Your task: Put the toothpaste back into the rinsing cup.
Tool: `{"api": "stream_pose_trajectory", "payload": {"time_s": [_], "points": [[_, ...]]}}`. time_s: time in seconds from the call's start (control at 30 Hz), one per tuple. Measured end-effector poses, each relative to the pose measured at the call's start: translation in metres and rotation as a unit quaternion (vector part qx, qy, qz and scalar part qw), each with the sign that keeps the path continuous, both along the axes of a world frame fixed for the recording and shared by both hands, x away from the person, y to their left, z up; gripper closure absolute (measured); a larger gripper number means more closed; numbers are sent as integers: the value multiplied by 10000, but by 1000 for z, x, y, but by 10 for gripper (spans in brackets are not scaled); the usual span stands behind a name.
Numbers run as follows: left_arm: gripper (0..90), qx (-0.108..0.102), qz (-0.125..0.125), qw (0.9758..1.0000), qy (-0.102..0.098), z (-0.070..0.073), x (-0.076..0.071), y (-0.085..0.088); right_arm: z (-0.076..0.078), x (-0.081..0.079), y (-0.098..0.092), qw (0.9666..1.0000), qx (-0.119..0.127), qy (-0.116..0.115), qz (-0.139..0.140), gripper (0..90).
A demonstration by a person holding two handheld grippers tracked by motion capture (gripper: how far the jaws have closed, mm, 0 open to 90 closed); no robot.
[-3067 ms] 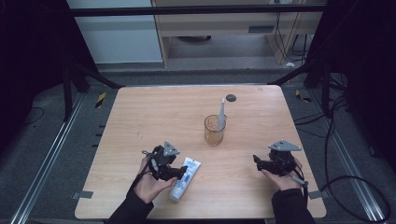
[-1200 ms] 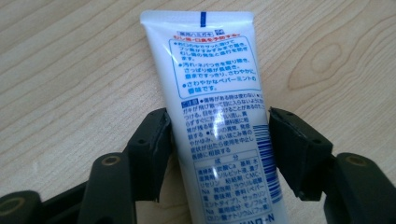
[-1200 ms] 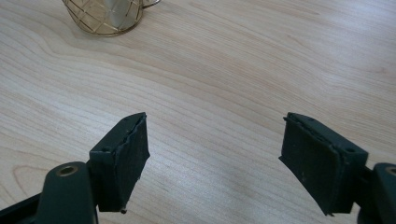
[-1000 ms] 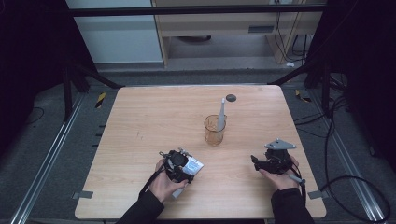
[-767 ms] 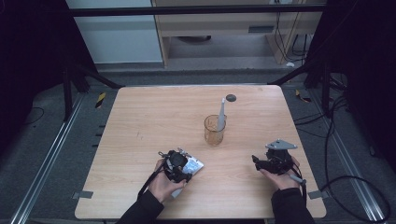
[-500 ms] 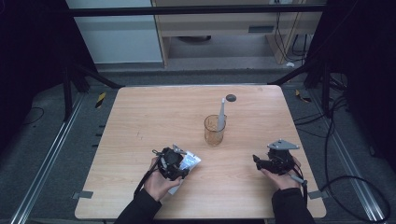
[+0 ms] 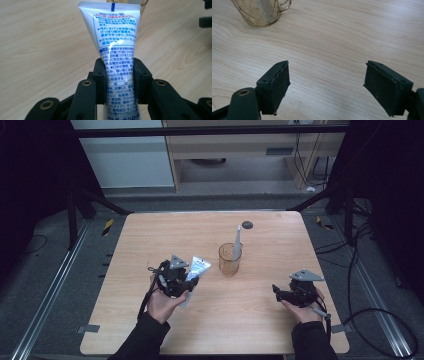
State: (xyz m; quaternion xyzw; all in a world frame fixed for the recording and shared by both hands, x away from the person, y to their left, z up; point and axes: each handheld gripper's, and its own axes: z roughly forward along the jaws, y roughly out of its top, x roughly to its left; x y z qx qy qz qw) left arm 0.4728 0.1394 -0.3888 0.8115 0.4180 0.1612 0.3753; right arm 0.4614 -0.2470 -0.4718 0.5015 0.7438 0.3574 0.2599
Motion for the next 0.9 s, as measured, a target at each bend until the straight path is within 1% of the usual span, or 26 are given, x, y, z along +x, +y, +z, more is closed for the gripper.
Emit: {"api": "stream_pose_trajectory", "payload": {"time_s": [0.03, 0.07, 0.13, 0.17, 0.2, 0.23, 0.27, 0.3, 0.33, 0.37, 0.4, 0.43, 0.47, 0.5, 0.53, 0.6, 0.63, 0.67, 0.7, 0.73, 0.77, 0.83, 0.87, 0.9], "points": [[683, 0, 0, 10000, 0, 0, 0, 0, 0, 0, 0, 10000, 0, 0, 0, 199], [683, -23, 37, 10000, -44, 2, 2, 0, 0, 0, 0, 10000, -21, -15, -3, 198], [684, -156, 145, 9996, -176, 6, 10, 0, -1, 0, 1, 10000, -37, -38, 7, 194], [684, -156, 145, 9996, -176, 6, 10, 0, -1, 0, 1, 10000, -37, -38, 7, 194], [684, -249, 206, 9992, -225, 9, 13, 0, -1, 0, 1, 10000, -39, -51, 7, 193], [684, -407, 263, 9984, -282, 13, 19, -1, -1, 1, 1, 10000, -21, -60, 4, 187], [684, -482, 286, 9978, -343, 16, 21, -1, -2, 1, 1, 10000, -16, -66, 4, 184], [684, -482, 286, 9978, -343, 16, 21, -1, -2, 1, 1, 10000, -11, -69, 6, 180], [684, -555, 337, 9969, -451, 20, 27, -4, -2, 1, 1, 10000, -2, -72, 5, 176], [684, -555, 337, 9969, -451, 20, 27, -4, -2, 1, 1, 10000, 16, -84, 1, 173], [684, -601, 391, 9959, -547, 23, 32, -7, -2, 1, 1, 9999, 38, -95, 1, 170], [684, -601, 391, 9959, -547, 23, 32, -7, -2, 1, 1, 9999, 38, -95, 1, 170], [684, -665, 463, 9945, -660, 24, 39, -10, -3, 1, 1, 9999, 87, -103, 2, 164], [684, -665, 463, 9945, -660, 24, 39, -10, -3, 1, 1, 9999, 92, -105, 1, 163], [684, -734, 491, 9933, -740, 24, 42, -11, -3, 1, 1, 9999, 92, -105, 1, 163], [685, -855, 546, 9913, -836, 24, 47, -14, -3, 1, 1, 9999, 84, -120, 5, 160], [685, -932, 588, 9896, -930, 24, 51, -16, -4, 1, 1, 9999, 89, -120, 4, 159], [685, -932, 588, 9896, -930, 24, 51, -16, -4, 1, 1, 9999, 108, -101, -5, 158], [686, -1019, 636, 9878, -996, 24, 56, -17, -4, 2, 1, 9999, 79, -124, -3, 157], [686, -1047, 655, 9869, -1036, 24, 58, -18, -5, 2, 1, 9999, 87, -117, -7, 157], [686, -1047, 655, 9869, -1036, 24, 58, -18, -5, 2, 1, 9999, 94, -114, -22, 156], [686, -1087, 687, 9855, -1109, 25, 62, -20, -5, 2, 0, 9999, 98, -127, -24, 155], [686, -1156, 727, 9833, -1199, 27, 65, -21, -5, 2, 0, 9999, 108, -126, -22, 155], [686, -1184, 738, 9828, -1213, 28, 67, -22, -5, 2, 0, 9999, 82, -147, -23, 155]]}}
